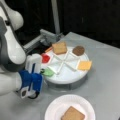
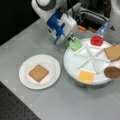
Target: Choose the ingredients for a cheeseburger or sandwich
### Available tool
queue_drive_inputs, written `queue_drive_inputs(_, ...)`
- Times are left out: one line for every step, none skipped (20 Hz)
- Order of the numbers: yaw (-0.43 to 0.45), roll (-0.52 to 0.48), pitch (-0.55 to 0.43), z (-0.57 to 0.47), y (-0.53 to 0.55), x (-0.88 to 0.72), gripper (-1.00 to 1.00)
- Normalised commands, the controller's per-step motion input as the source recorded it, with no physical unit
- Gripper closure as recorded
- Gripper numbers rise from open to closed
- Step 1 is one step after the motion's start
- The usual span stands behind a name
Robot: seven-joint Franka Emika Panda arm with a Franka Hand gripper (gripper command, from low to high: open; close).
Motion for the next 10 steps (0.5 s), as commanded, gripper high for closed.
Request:
queue_drive_inputs(0.067,0.152,0.029,0.00,-0.19,0.31,1.00)
queue_drive_inputs(0.072,0.155,0.039,0.01,-0.19,0.30,1.00)
queue_drive_inputs(0.077,0.156,0.051,0.03,-0.21,0.29,1.00)
queue_drive_inputs(0.082,0.152,0.065,0.06,-0.22,0.29,1.00)
queue_drive_inputs(0.087,0.142,0.081,0.10,-0.25,0.28,1.00)
queue_drive_inputs(0.092,0.126,0.100,0.13,-0.27,0.28,1.00)
queue_drive_inputs(0.096,0.123,0.119,0.16,-0.28,0.29,1.00)
queue_drive_inputs(0.100,0.123,0.137,0.20,-0.30,0.30,1.00)
queue_drive_inputs(0.105,0.123,0.143,0.20,-0.29,0.29,1.00)
queue_drive_inputs(0.109,0.122,0.169,0.22,-0.29,0.29,1.00)
